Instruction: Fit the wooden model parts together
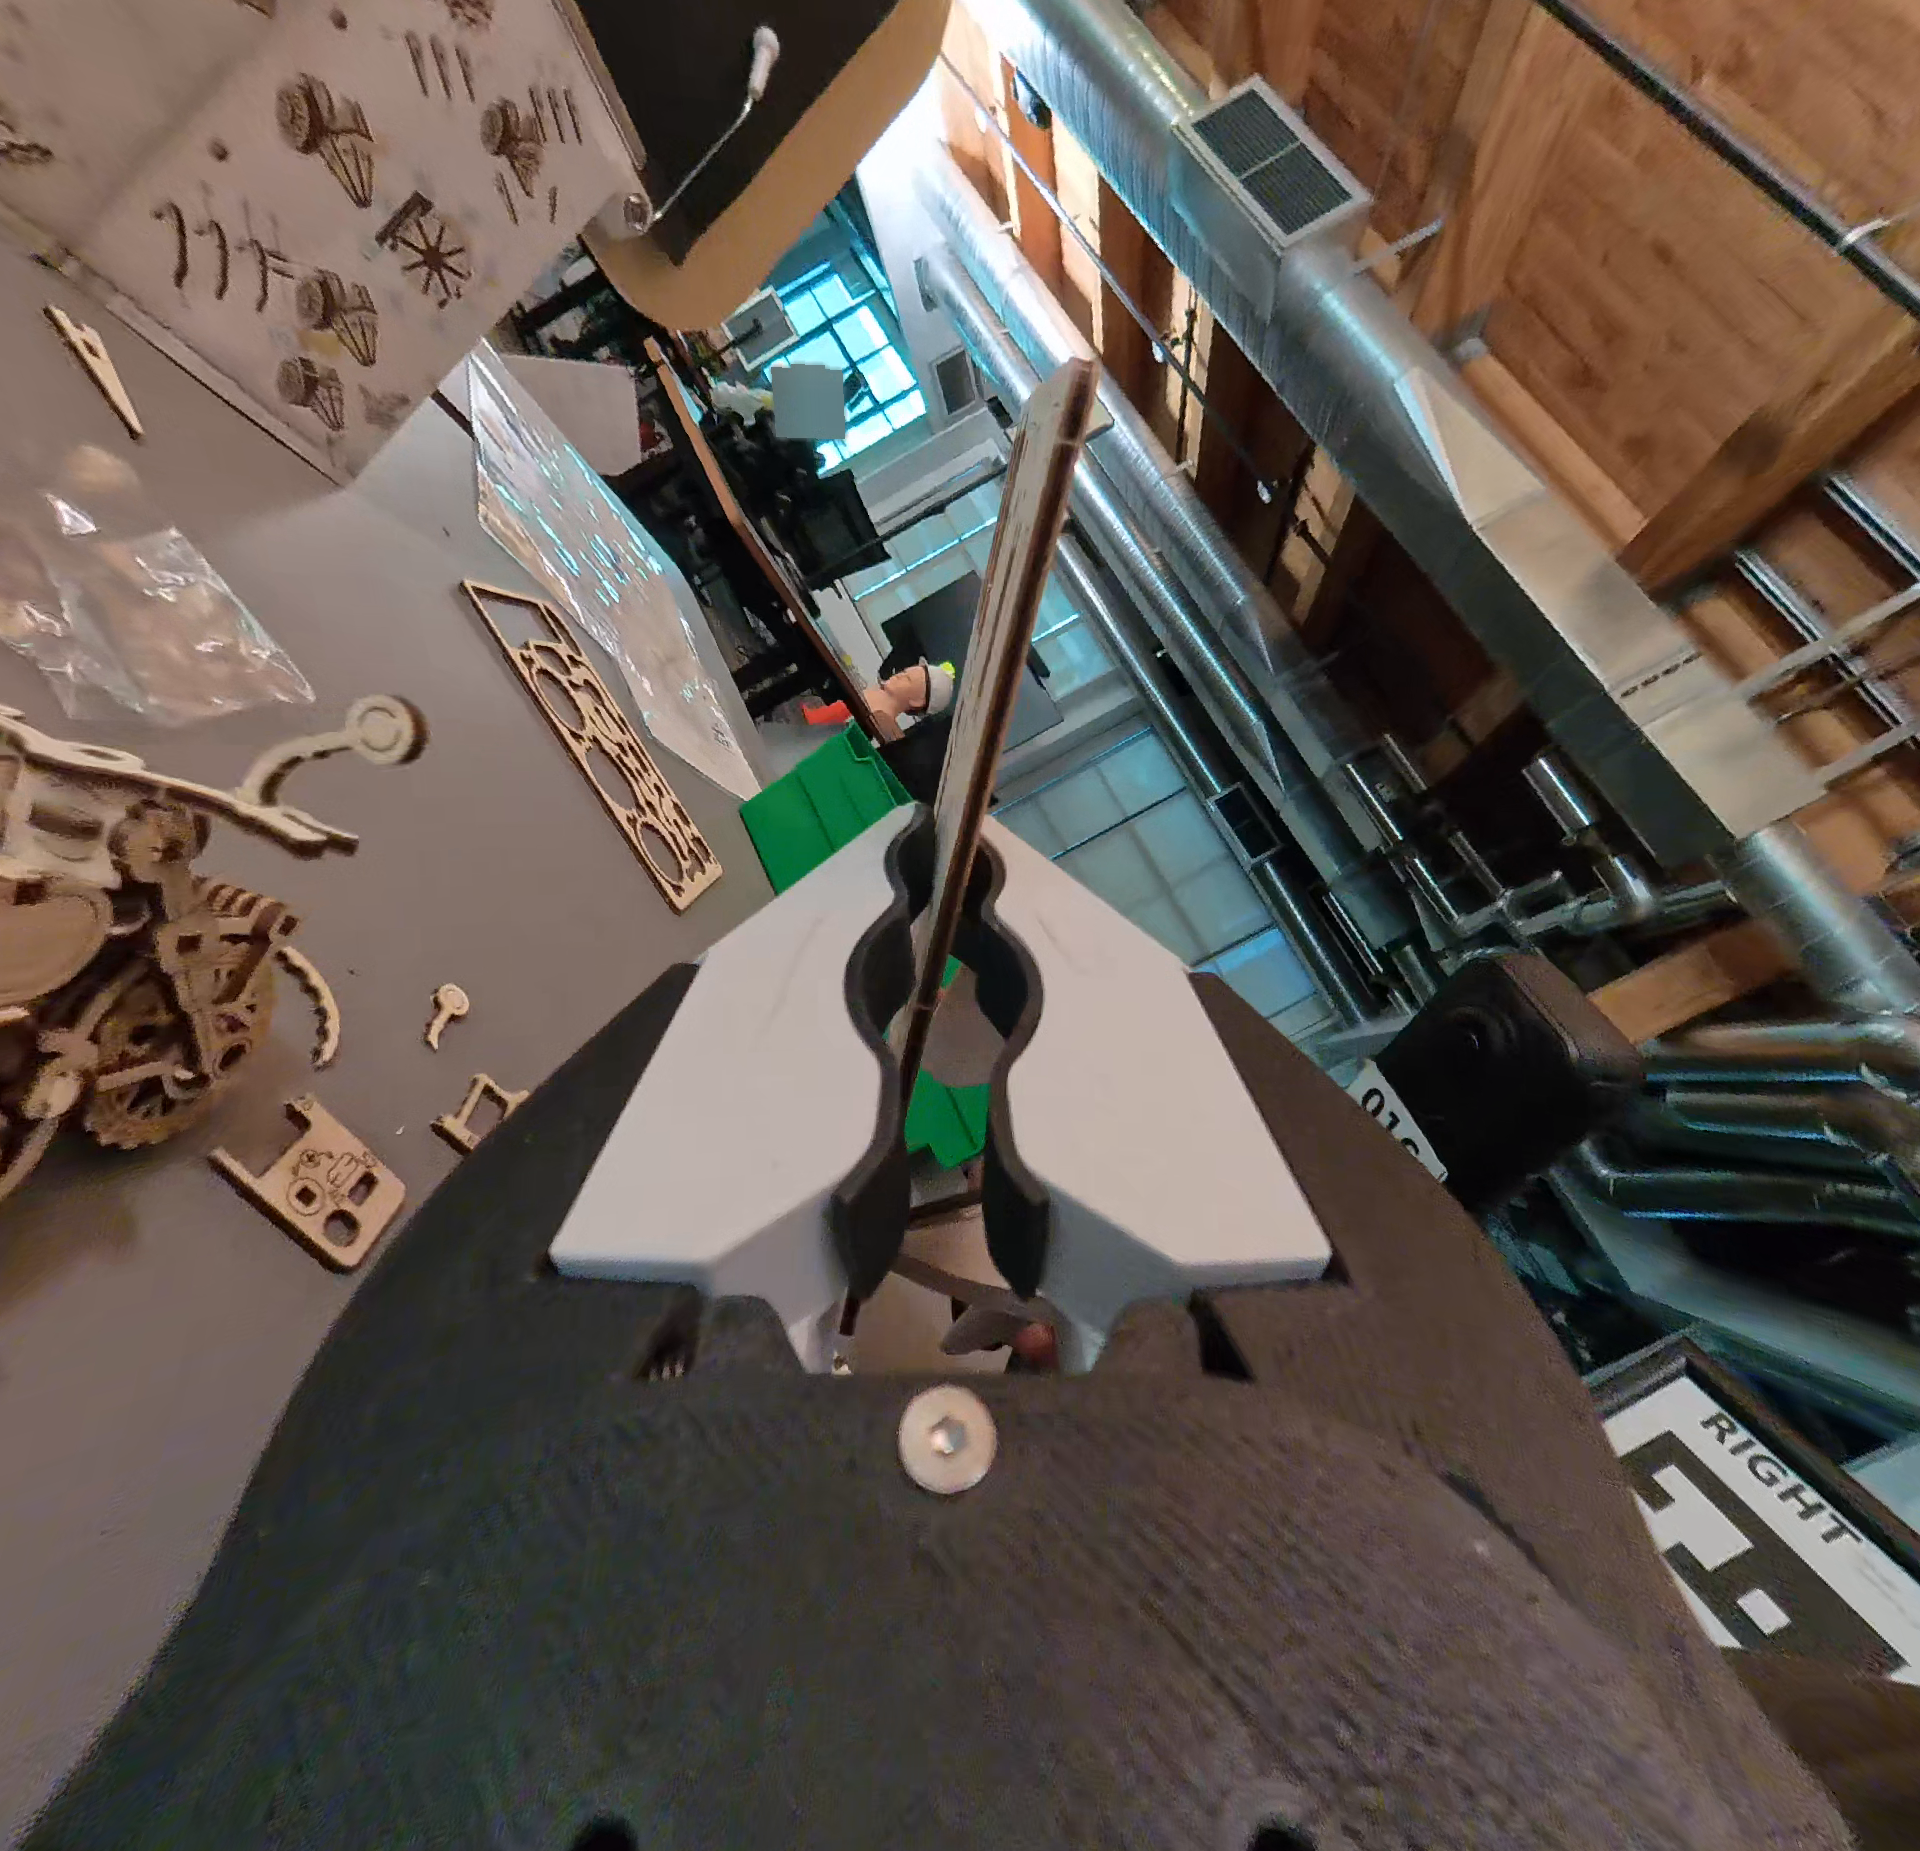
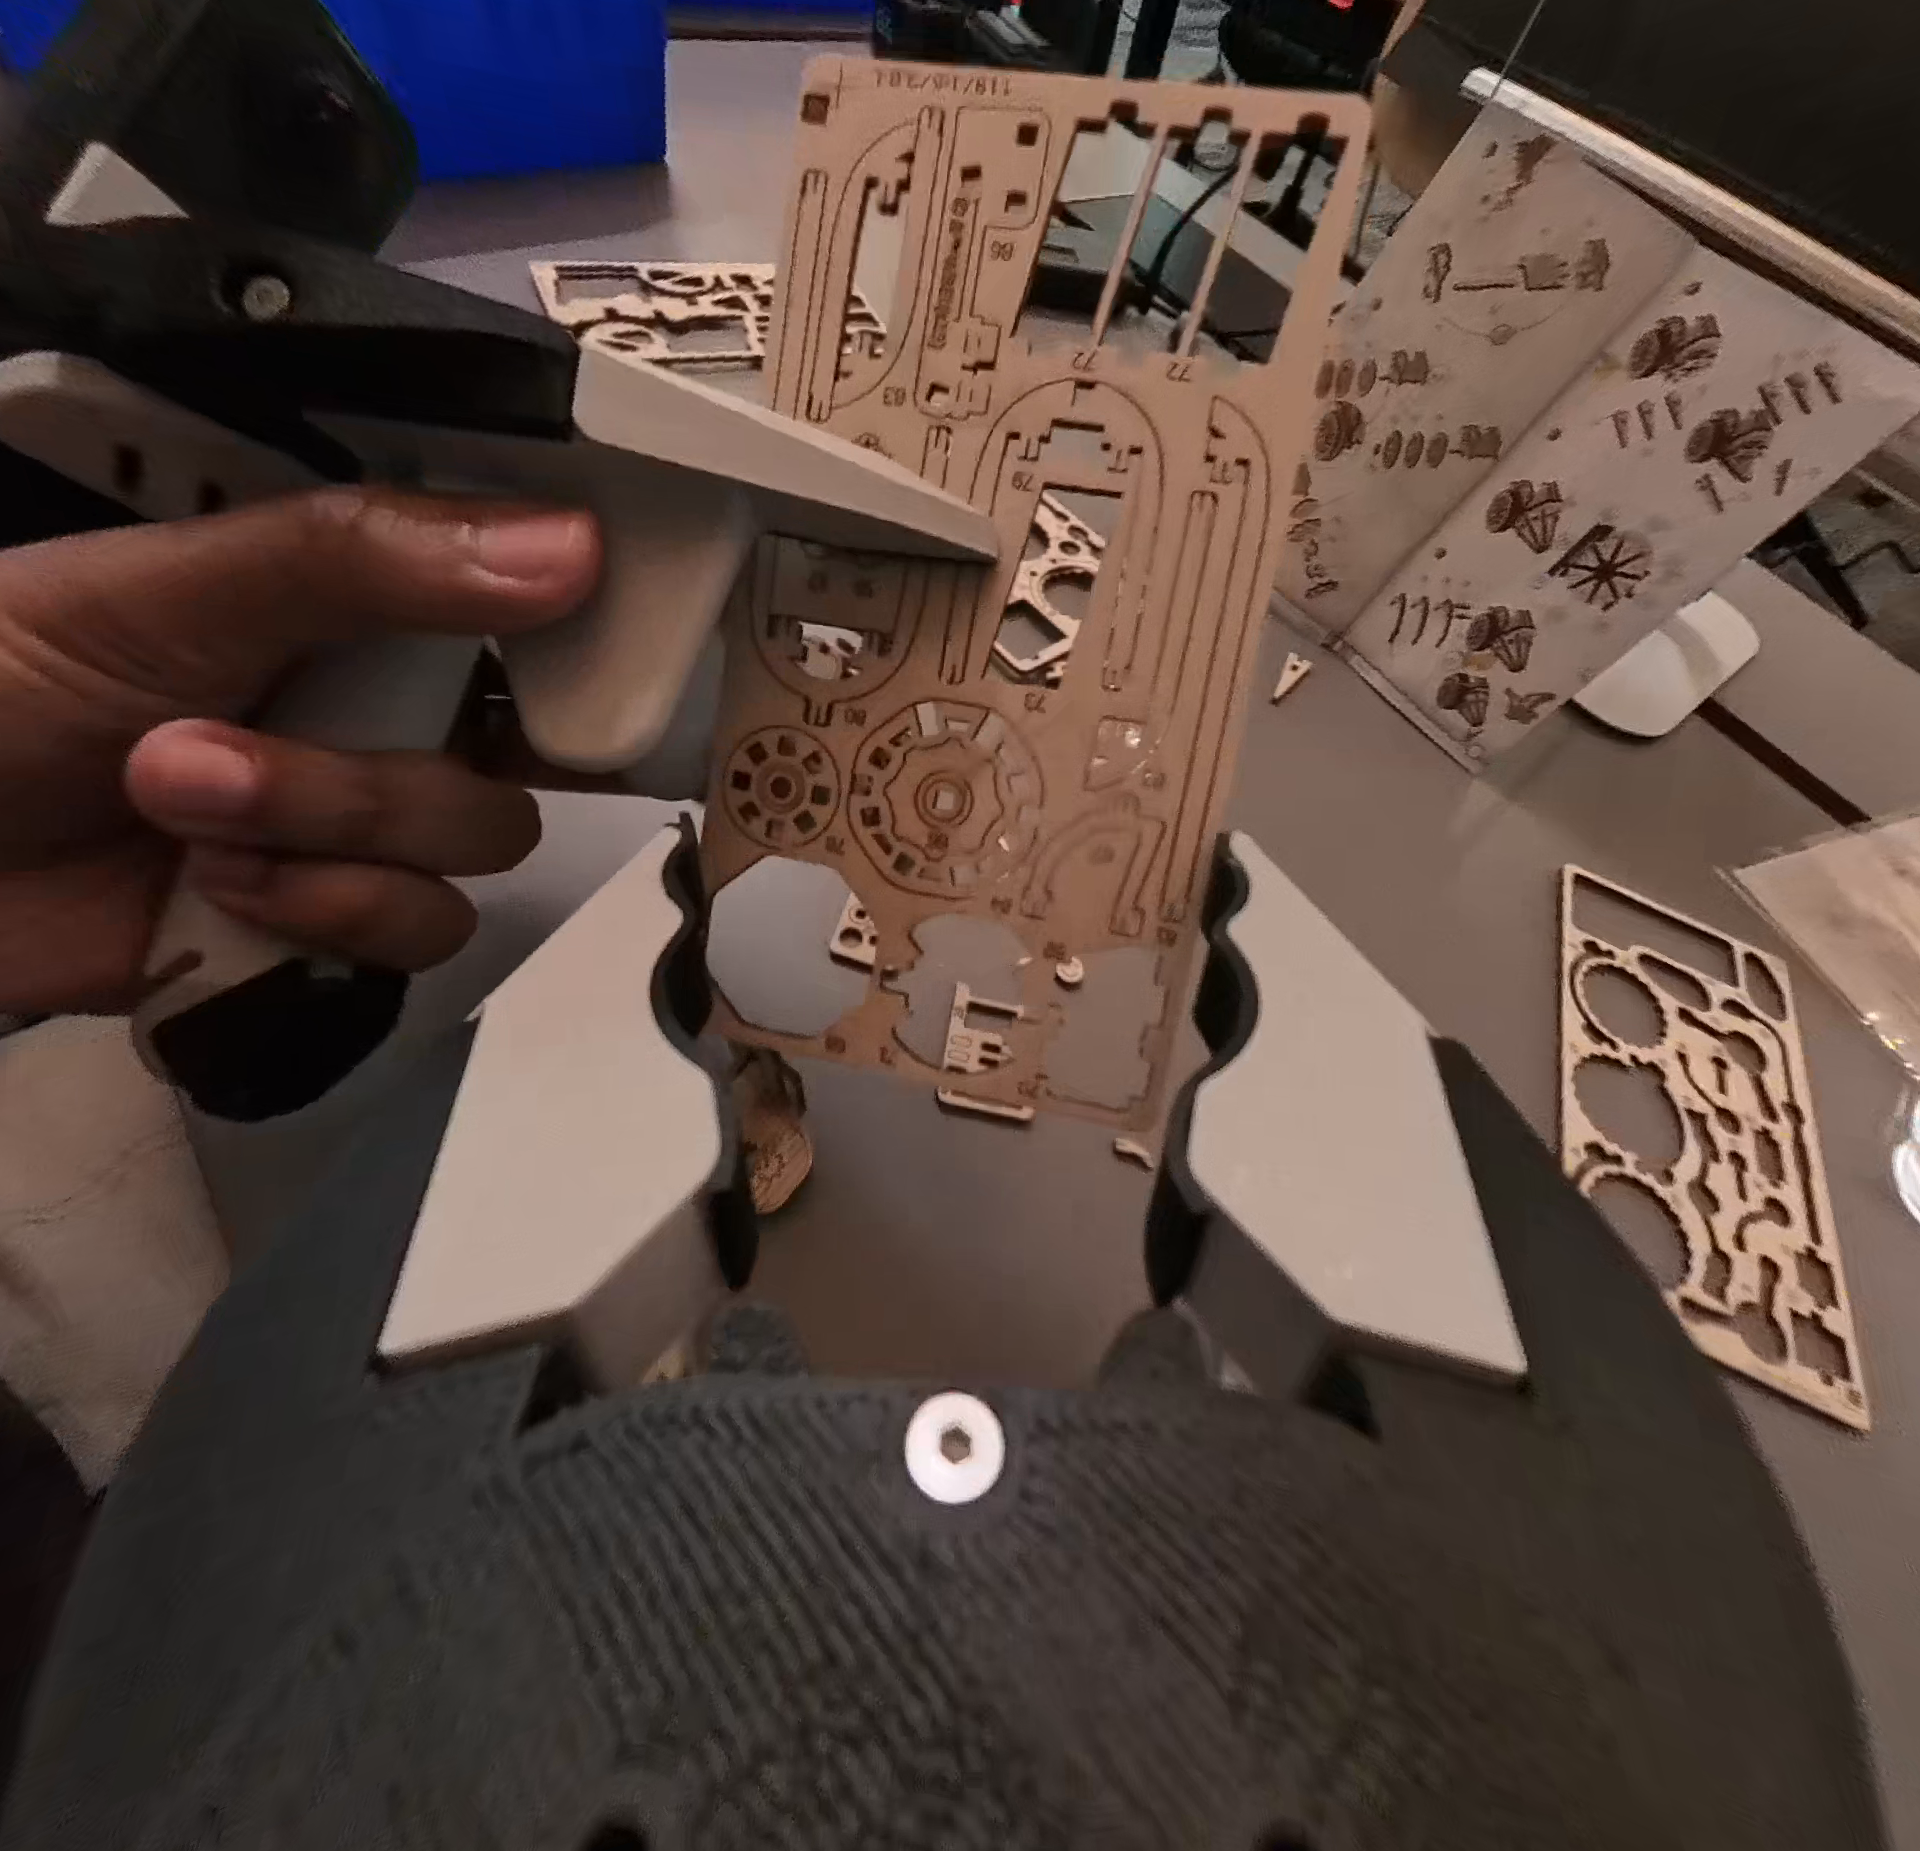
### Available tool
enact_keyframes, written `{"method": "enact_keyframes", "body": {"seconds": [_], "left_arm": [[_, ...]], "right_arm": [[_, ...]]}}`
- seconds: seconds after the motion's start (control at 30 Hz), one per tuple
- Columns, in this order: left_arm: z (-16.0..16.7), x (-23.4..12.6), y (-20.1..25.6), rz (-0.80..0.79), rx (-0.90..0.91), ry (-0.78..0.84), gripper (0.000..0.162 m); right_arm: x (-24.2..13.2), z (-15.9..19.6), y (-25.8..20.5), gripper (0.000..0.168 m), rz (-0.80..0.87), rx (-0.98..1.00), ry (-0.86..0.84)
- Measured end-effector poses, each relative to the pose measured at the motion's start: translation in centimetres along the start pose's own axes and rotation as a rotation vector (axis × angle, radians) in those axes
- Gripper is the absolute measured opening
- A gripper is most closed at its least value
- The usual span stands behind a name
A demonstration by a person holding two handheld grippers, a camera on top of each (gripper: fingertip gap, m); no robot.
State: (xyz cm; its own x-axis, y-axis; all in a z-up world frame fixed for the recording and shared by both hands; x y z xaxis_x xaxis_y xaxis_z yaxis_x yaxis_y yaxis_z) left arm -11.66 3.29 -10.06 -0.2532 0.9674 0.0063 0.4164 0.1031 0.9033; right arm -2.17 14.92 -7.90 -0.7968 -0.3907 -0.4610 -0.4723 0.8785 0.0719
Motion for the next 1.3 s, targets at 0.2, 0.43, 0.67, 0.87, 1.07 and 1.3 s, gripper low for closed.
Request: {"method": "enact_keyframes", "body": {"seconds": [0.2,0.43,0.67,0.87,1.07,1.3], "left_arm": [[-0.4,0.3,0.0,0.045,0.027,-0.053,0.021],[-0.1,1.1,-0.1,-0.016,0.184,-0.125,0.051],[-0.2,1.2,0.6,-0.031,0.326,-0.149,0.050],[-2.5,0.1,0.0,-0.081,0.348,-0.020,0.045],[-6.0,-1.6,-1.4,-0.172,0.441,0.139,0.041],[-7.1,-2.8,-2.6,-0.234,0.547,0.219,0.037]], "right_arm": [[0.2,0.1,0.8,0.096,-0.065,0.100,0.044],[-1.2,0.6,5.8,0.095,-0.023,0.253,0.086],[1.5,4.2,12.8,0.058,0.051,0.371,-0.142],[3.0,2.4,10.7,0.065,0.033,0.267,-0.100],[8.6,2.6,7.8,0.117,0.039,0.205,-0.294],[9.4,3.9,9.2,0.109,0.040,0.299,-0.349]]}}
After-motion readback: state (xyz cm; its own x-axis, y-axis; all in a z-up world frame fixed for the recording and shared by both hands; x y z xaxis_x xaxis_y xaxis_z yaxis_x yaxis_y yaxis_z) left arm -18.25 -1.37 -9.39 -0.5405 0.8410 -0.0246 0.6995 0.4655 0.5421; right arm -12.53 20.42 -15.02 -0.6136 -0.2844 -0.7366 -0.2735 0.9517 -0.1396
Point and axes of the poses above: each gripper's, where its closed fingertips meet, x out along the fingers, z out of its underside, y = z × x across the jaws, the point moved 10 cm from there along -x, back along the fingers, and after that the axes turned 13 degrees about -z, right-handed, at the moved point
